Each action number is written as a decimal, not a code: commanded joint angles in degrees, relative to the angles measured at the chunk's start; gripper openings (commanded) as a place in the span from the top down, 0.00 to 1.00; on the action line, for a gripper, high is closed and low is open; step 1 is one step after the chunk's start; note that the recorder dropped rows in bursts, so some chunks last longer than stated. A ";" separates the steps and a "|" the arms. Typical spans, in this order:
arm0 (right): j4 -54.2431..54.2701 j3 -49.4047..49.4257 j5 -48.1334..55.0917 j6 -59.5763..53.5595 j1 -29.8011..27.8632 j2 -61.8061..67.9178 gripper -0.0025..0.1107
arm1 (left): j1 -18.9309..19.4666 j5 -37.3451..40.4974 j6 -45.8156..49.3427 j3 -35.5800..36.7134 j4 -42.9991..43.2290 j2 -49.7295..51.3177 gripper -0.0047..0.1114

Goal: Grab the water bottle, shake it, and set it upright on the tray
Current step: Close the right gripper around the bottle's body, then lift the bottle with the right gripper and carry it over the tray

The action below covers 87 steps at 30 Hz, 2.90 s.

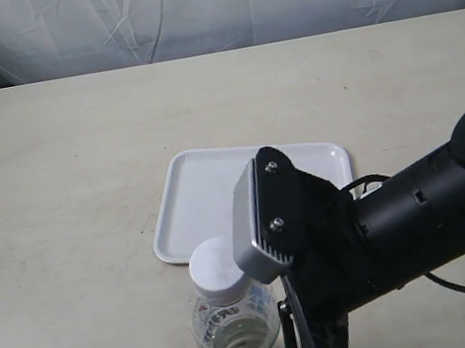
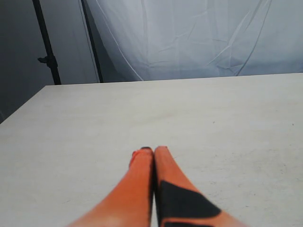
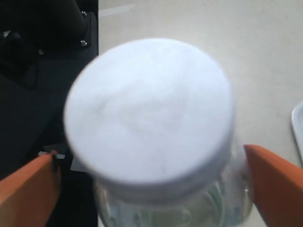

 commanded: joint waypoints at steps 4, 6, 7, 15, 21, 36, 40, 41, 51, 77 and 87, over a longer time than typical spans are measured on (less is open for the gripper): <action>2.12 0.09 -2.53 -0.27 2.26 2.95 0.06 | 0.08 -0.25 -0.36 0.13 0.19 -0.29 0.96; 2.28 0.09 -1.76 -0.27 2.26 2.95 0.06 | 0.08 -0.25 -0.36 0.13 0.19 -0.29 0.96; 3.22 0.09 -1.04 -0.27 2.26 2.95 0.06 | 0.08 -0.25 -0.36 0.13 0.19 -0.29 0.96; 6.61 0.09 -0.22 -0.05 2.26 2.95 0.06 | 0.08 -0.25 -0.36 0.13 0.19 -0.29 0.96; 7.15 0.09 0.84 -0.05 2.26 2.95 0.06 | 0.08 -0.25 -0.36 0.13 0.19 -0.29 0.96; 15.01 -0.64 -6.34 1.26 2.26 2.95 0.97 | 0.08 -0.25 -0.36 0.13 0.19 -0.29 0.96; 17.97 -8.69 -22.10 0.54 2.26 -1.75 0.99 | 0.08 -0.25 -0.36 0.13 0.19 -0.29 0.96; 17.97 -11.05 -29.21 -0.48 2.26 -3.27 0.99 | 0.08 -0.25 -0.36 0.13 0.19 -0.29 0.96; 20.18 -14.82 -43.44 1.85 2.26 0.67 0.99 | 0.08 -0.25 -0.36 0.13 0.19 -0.29 0.96; 20.18 -12.56 -44.01 0.22 2.26 -12.89 0.99 | 0.08 -0.25 -0.36 0.13 -0.11 -0.29 0.96; 20.18 -7.46 -30.85 2.68 2.26 -5.70 0.99 | 0.08 -0.25 -0.46 0.13 -0.10 -0.29 0.96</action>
